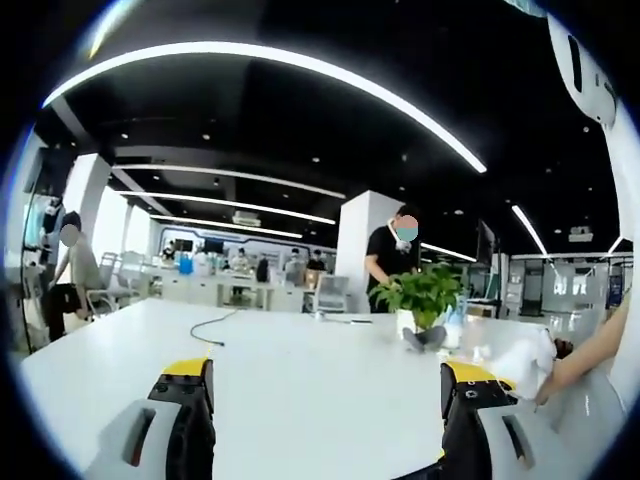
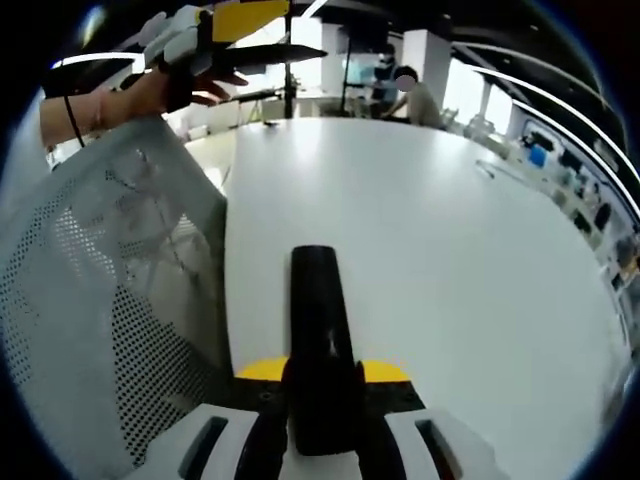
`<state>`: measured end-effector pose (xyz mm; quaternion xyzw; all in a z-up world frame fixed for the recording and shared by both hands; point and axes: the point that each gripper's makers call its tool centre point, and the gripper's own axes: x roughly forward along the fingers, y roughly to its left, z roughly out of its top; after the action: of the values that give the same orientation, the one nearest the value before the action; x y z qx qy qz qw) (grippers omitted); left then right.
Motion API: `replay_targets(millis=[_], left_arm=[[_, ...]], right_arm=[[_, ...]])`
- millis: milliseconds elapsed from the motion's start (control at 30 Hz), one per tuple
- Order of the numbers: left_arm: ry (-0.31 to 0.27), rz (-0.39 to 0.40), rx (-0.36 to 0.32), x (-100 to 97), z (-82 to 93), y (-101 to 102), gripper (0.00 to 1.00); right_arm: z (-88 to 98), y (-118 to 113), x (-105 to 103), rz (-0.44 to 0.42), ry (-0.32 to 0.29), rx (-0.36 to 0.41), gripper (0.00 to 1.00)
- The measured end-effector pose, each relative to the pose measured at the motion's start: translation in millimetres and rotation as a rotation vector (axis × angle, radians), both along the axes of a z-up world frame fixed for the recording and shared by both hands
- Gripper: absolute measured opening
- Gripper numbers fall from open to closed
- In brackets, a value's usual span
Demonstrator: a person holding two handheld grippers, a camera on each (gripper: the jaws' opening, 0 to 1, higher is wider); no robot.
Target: Press the specified remote control buttons in sequence, fully releasing each button before pressing the next.
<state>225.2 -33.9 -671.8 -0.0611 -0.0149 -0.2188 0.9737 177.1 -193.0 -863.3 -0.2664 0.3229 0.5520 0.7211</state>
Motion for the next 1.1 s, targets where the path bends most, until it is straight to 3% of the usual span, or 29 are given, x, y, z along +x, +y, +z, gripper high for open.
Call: replay_targets(millis=[233,1100], left_arm=[[0.030,-0.003,0.008,-0.1,-5.6,0,0.97],[0.046,-0.097,0.093,-5.5,-14.0,-21,0.97]], right_arm=[[-0.3,-1,0,-0.007,0.007,-0.003,0.22],[-0.4,-2,1,-0.006,0.021,-0.009,0.22]])
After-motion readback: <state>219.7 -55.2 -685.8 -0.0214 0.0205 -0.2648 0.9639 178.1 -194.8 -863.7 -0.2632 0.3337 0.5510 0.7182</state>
